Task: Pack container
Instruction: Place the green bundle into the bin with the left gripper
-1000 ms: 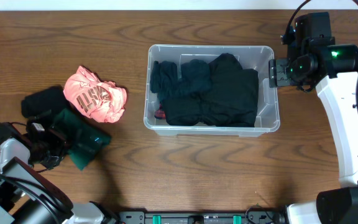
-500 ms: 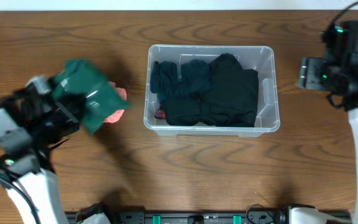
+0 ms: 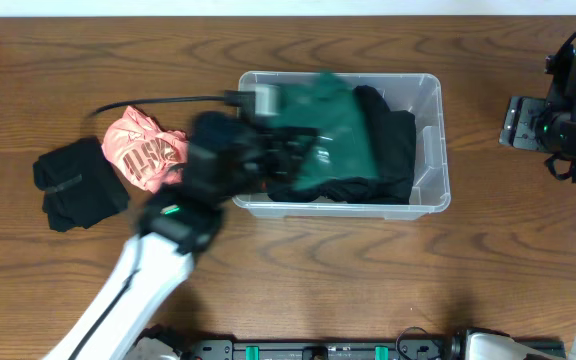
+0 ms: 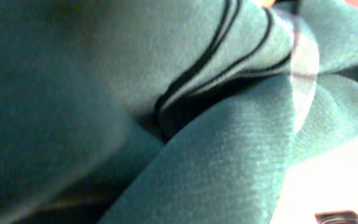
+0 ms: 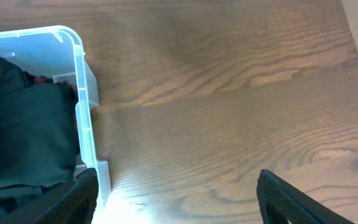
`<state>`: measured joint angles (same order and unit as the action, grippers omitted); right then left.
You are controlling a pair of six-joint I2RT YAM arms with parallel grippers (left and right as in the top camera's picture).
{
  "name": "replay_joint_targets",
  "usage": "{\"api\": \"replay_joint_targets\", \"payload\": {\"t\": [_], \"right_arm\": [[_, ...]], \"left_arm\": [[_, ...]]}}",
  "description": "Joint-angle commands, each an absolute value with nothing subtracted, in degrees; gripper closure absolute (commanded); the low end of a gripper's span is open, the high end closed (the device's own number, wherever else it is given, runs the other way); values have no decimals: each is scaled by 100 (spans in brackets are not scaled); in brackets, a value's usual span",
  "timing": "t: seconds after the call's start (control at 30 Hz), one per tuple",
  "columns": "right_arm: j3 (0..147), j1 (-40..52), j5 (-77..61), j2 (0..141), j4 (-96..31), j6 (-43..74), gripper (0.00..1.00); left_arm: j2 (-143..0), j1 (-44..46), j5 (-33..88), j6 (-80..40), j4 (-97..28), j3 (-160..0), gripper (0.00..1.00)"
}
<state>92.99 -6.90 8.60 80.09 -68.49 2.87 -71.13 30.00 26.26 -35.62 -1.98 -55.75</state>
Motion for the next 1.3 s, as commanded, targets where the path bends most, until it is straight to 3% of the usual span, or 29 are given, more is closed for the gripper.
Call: {"api": "replay_joint_targets", "payload": {"t": [0.0, 0.33, 0.73, 0.77, 0.83, 0.9, 1.1, 1.27], "right_arm": [[9292, -727, 851, 8016, -6866, 386, 20], [9286, -727, 705, 8068, -6866, 384, 21], [9240, -722, 705, 8274, -6864, 384, 21], [9240, -722, 705, 8274, -6866, 381, 21], [9240, -722, 705, 8274, -6866, 381, 21], [9240, -722, 703, 8274, -6866, 384, 21], [9240, -722, 703, 8274, -6864, 384, 21], [9233, -711, 683, 8278, -6864, 384, 21]], "left_arm": [[-7990, 3570, 2235, -4233, 541, -5675, 94], [-9727, 3962, 2355, -4209, 972, -6396, 94], [-10141, 4047, 2353, -4252, 858, -6657, 94], [-10149, 4049, 2357, -4250, 808, -6657, 87], [-10145, 4029, 2362, -4110, 659, -6657, 28], [-10103, 3924, 2534, -3942, 548, -6670, 2], [-9963, 3573, 2565, -2993, -805, -7284, 2], [-9955, 3583, 1839, -1955, -1839, -8230, 2]]}}
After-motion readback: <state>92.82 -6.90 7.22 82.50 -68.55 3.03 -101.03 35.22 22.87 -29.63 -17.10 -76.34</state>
